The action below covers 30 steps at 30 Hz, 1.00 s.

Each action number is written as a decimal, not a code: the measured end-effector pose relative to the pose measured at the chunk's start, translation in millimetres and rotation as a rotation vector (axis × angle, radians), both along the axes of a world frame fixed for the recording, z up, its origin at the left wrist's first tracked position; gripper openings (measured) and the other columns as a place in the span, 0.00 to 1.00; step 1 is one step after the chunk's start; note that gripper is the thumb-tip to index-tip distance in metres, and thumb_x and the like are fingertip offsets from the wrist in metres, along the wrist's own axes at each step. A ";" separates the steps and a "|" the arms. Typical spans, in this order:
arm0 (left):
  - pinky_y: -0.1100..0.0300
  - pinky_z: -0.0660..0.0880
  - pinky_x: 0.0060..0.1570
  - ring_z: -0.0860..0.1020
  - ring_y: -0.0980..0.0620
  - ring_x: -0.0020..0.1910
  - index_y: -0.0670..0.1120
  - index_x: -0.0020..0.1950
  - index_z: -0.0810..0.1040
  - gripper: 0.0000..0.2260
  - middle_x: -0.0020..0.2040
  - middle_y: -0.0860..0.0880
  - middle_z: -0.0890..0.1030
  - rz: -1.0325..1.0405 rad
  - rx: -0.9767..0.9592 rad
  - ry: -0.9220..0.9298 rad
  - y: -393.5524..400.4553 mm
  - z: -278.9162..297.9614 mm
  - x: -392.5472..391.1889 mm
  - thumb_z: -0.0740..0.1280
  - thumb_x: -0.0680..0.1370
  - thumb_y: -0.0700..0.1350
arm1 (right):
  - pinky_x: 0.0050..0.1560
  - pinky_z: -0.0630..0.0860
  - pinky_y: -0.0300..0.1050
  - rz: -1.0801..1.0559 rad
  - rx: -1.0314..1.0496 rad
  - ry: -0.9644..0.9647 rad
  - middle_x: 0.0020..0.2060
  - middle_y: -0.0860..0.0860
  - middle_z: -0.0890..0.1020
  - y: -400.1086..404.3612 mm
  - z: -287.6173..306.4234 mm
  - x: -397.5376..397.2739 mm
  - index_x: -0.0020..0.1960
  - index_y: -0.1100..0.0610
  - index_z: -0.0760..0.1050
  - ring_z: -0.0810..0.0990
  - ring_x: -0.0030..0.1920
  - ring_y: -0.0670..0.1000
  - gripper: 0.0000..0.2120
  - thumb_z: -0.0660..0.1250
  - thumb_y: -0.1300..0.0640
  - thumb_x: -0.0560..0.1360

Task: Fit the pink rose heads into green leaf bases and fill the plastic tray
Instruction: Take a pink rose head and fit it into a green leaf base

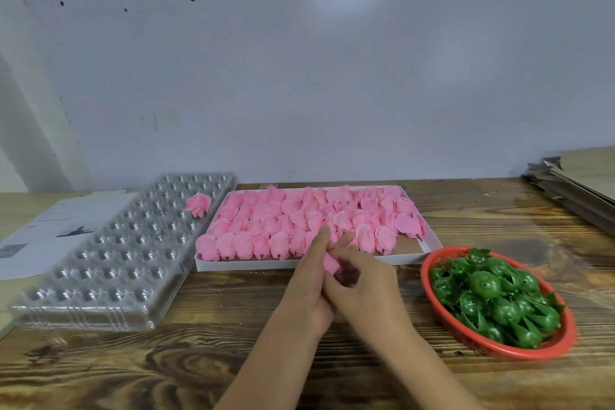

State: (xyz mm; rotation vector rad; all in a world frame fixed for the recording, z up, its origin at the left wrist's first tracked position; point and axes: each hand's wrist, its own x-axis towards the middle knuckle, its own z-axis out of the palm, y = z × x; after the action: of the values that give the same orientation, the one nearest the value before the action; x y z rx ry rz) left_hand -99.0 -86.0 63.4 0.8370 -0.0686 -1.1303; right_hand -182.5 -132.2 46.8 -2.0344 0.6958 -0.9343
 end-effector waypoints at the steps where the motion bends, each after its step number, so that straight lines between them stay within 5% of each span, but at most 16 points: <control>1: 0.47 0.79 0.58 0.86 0.48 0.53 0.42 0.64 0.82 0.21 0.56 0.46 0.86 0.002 -0.006 -0.010 0.6 0.0 1.7 0.73 0.76 0.54 | 0.49 0.78 0.33 0.008 0.060 -0.037 0.42 0.41 0.85 0.2 0.4 0.3 0.61 0.43 0.80 0.81 0.46 0.38 0.19 0.74 0.54 0.72; 3: 0.51 0.81 0.49 0.87 0.49 0.48 0.43 0.62 0.80 0.20 0.55 0.46 0.87 0.008 -0.021 -0.026 0.5 -0.5 4.3 0.73 0.75 0.53 | 0.47 0.81 0.39 0.043 0.146 -0.096 0.39 0.42 0.85 0.4 2.3 0.3 0.54 0.40 0.81 0.83 0.43 0.42 0.16 0.75 0.57 0.71; 7: 0.49 0.79 0.54 0.87 0.49 0.49 0.45 0.61 0.78 0.23 0.55 0.46 0.87 -0.007 -0.021 -0.086 0.1 -4.5 8.4 0.75 0.71 0.54 | 0.50 0.83 0.48 0.096 0.228 -0.122 0.39 0.46 0.86 -2.8 3.1 -0.3 0.55 0.48 0.84 0.85 0.43 0.47 0.13 0.75 0.58 0.71; 11: 0.43 0.77 0.64 0.86 0.46 0.54 0.47 0.63 0.84 0.23 0.58 0.46 0.86 -0.059 0.043 -0.073 1.0 -6.8 6.4 0.73 0.73 0.59 | 0.47 0.79 0.35 0.074 0.099 -0.011 0.39 0.42 0.85 -2.6 2.8 -3.4 0.54 0.43 0.83 0.82 0.44 0.40 0.12 0.75 0.54 0.71; 16: 0.51 0.83 0.39 0.87 0.46 0.40 0.46 0.48 0.90 0.19 0.46 0.44 0.88 -0.037 0.081 0.024 -0.5 -3.6 5.0 0.70 0.76 0.61 | 0.44 0.76 0.29 0.148 -0.023 0.091 0.40 0.43 0.82 -3.6 14.4 -17.6 0.49 0.29 0.73 0.80 0.44 0.39 0.21 0.75 0.55 0.71; 21: 0.51 0.77 0.50 0.87 0.49 0.47 0.47 0.49 0.77 0.10 0.53 0.45 0.87 0.043 0.046 0.032 4.0 -2.1 13.3 0.69 0.80 0.53 | 0.42 0.75 0.31 0.242 -0.185 0.386 0.40 0.41 0.81 -16.7 44.2 -52.4 0.53 0.36 0.76 0.79 0.44 0.37 0.14 0.73 0.51 0.72; 27: 0.49 0.74 0.55 0.87 0.49 0.48 0.49 0.40 0.73 0.10 0.54 0.45 0.87 0.106 -0.017 0.108 21.6 -3.5 32.8 0.69 0.80 0.49 | 0.35 0.69 0.31 -0.168 -0.330 0.477 0.34 0.35 0.81 -51.5 90.3 -128.6 0.40 0.33 0.74 0.78 0.37 0.37 0.11 0.75 0.45 0.66; 30: 0.51 0.74 0.54 0.87 0.50 0.47 0.50 0.38 0.73 0.12 0.55 0.46 0.87 0.140 -0.019 0.103 26.0 -3.8 39.0 0.69 0.80 0.49 | 0.37 0.70 0.39 -0.311 -0.329 0.650 0.38 0.36 0.80 -71.5 96.3 -152.9 0.48 0.36 0.79 0.76 0.38 0.38 0.14 0.78 0.45 0.65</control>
State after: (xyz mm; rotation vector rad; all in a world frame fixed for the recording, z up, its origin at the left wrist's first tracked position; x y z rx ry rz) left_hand -60.0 -60.0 59.6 0.7535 0.0642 -1.0374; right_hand -335.4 -203.7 143.1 -2.6051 1.3024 -0.5608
